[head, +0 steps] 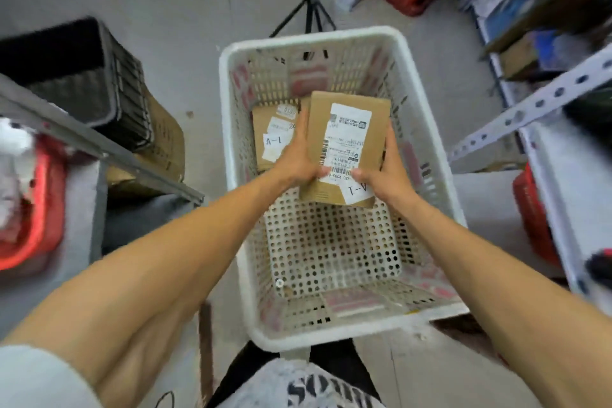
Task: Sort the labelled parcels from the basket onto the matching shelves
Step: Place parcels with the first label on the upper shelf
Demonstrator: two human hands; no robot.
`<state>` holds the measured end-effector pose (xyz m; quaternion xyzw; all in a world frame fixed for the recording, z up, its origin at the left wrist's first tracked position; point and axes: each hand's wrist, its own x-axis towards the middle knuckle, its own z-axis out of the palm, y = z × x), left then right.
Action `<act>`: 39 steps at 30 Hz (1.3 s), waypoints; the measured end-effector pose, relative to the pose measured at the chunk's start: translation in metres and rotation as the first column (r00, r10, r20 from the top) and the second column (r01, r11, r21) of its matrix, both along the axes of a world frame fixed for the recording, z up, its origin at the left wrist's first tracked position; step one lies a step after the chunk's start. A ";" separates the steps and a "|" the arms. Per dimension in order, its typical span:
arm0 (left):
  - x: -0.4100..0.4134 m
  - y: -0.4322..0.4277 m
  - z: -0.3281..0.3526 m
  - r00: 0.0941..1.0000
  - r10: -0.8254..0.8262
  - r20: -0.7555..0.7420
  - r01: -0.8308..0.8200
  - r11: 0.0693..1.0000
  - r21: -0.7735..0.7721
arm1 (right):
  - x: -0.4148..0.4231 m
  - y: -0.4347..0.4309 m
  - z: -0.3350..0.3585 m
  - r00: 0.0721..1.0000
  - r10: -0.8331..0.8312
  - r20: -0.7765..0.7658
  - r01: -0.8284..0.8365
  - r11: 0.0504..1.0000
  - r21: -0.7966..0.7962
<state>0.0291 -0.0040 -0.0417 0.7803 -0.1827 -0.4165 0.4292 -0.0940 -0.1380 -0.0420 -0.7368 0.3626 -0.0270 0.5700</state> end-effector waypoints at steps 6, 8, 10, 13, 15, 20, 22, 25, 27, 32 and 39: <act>0.012 0.015 0.098 0.977 -0.099 0.190 0.119 0.988 -0.099 | 0.001 0.016 0.088 0.988 -0.073 0.136 0.084 0.993 -0.082; 0.005 0.018 0.129 0.964 -0.128 0.235 0.160 0.980 -0.121 | -0.010 0.023 0.114 0.980 -0.105 0.169 0.124 0.987 -0.104; -0.003 0.019 0.155 0.948 -0.152 0.280 0.199 0.969 -0.148 | -0.022 0.027 0.141 0.972 -0.131 0.197 0.160 0.977 -0.142; -0.019 0.022 0.181 0.937 -0.172 0.303 0.243 0.946 -0.213 | -0.046 0.035 0.176 0.965 -0.143 0.218 0.183 0.967 -0.179; -0.035 0.025 0.194 0.935 -0.165 0.314 0.250 0.934 -0.255 | -0.064 0.041 0.196 0.960 -0.141 0.243 0.193 0.959 -0.209; -0.086 0.033 0.222 0.933 -0.168 0.319 0.267 0.917 -0.296 | -0.119 0.058 0.237 0.957 -0.152 0.247 0.221 0.934 -0.281; -0.108 0.038 0.231 0.931 -0.177 0.321 0.281 0.907 -0.315 | -0.143 0.064 0.245 0.955 -0.175 0.238 0.246 0.917 -0.313; -0.142 0.049 0.240 0.923 -0.195 0.330 0.308 0.890 -0.335 | -0.180 0.078 0.253 0.952 -0.203 0.231 0.268 0.915 -0.302; -0.164 0.058 0.239 0.924 -0.183 0.334 0.302 0.887 -0.350 | -0.203 0.089 0.254 0.951 -0.201 0.234 0.269 0.911 -0.312; -0.221 0.083 0.232 0.932 -0.163 0.323 0.286 0.879 -0.382 | -0.258 0.121 0.250 0.948 -0.198 0.248 0.276 0.900 -0.337; -0.280 0.094 0.234 0.906 -0.206 0.369 0.346 0.863 -0.368 | -0.325 0.141 0.251 0.933 -0.241 0.268 0.328 0.875 -0.355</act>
